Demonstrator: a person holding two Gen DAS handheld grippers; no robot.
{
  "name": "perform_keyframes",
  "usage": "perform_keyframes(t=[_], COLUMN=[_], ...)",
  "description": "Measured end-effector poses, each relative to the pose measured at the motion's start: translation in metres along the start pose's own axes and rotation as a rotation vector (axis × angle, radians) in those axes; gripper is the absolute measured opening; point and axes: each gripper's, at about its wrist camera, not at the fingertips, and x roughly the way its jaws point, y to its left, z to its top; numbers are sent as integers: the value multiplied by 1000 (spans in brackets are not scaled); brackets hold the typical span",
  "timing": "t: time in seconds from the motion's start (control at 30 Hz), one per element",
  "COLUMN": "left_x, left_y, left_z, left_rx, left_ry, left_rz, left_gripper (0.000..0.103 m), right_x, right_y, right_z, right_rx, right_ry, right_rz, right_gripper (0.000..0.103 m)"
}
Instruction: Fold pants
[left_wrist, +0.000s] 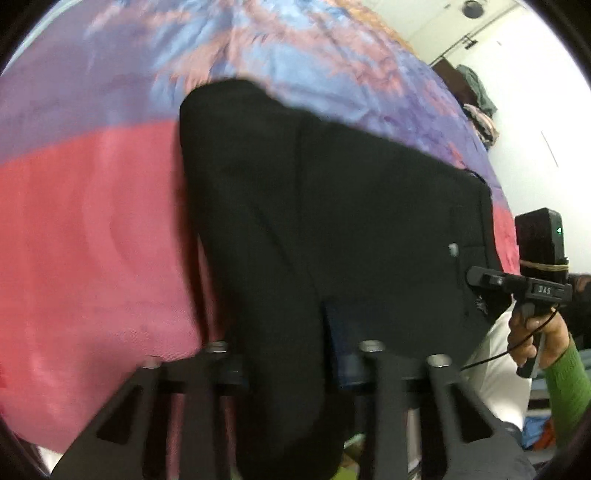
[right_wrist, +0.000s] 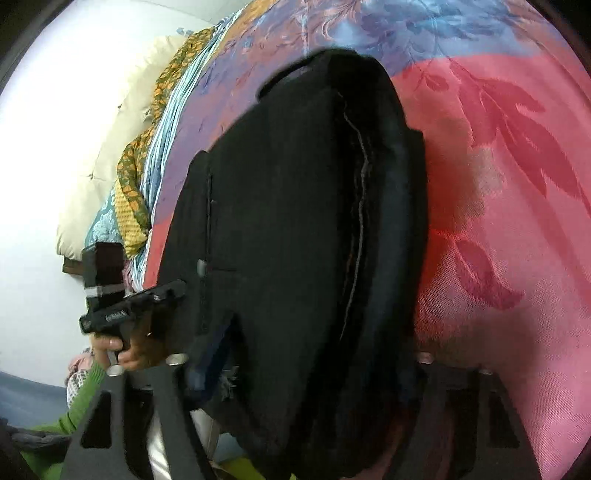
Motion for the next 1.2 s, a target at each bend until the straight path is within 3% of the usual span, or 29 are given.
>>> perform_keyframes(t=[0.07, 0.17, 0.37, 0.4, 0.47, 0.5, 0.53, 0.6, 0.63, 0.67, 0.77, 0.8, 0.87, 0.9, 1.0, 1.2], left_x=[-23, -58, -112, -113, -97, -84, -66, -41, -35, -32, -37, -40, -46, -53, -72, -97], left_y=[-8, -20, -22, -22, -14, -6, 8, 32, 42, 47, 45, 39, 25, 13, -12, -45], left_z=[9, 40, 113, 126, 134, 133, 126, 99, 83, 69, 16, 3, -7, -15, -14, -25], left_rx=[13, 33, 88, 102, 123, 108, 65, 23, 10, -2, -10, -8, 0, 13, 32, 51], left_ry=[-55, -142, -332, -362, -378, -374, -363, -292, -267, -259, -285, -281, -265, -276, -322, -367], left_rz=[-34, -56, -32, -15, 92, 173, 302, 392, 393, 399, 445, 454, 440, 423, 448, 486], left_gripper=[25, 25, 26, 33, 65, 90, 89, 77, 75, 75, 79, 85, 87, 87, 96, 98], right_x=[-14, -31, -63, -65, -64, -57, -52, -44, -45, -51, -68, -74, -84, -89, -90, -64], right_y=[21, 50, 101, 100, 91, 81, 65, 31, 16, 3, -4, 2, 16, 30, 66, 135], right_z=[5, 25, 113, 125, 147, 158, 162, 156, 148, 132, 94, 77, 56, 45, 18, -11], right_rx=[-63, -137, -255, -256, -253, -232, -201, -132, -113, -109, -121, -132, -154, -169, -213, -298], right_ry=[-32, -81, -254, -269, -282, -281, -272, -254, -247, -257, -285, -296, -332, -358, -405, -425], right_rz=[-1, 7, 39, 51, 49, 13, -43, -234, -328, -405, -524, -581, -628, -637, -645, -663], right_gripper=[39, 36, 36, 36, 42, 52, 57, 63, 63, 63, 66, 80, 98, 101, 103, 103])
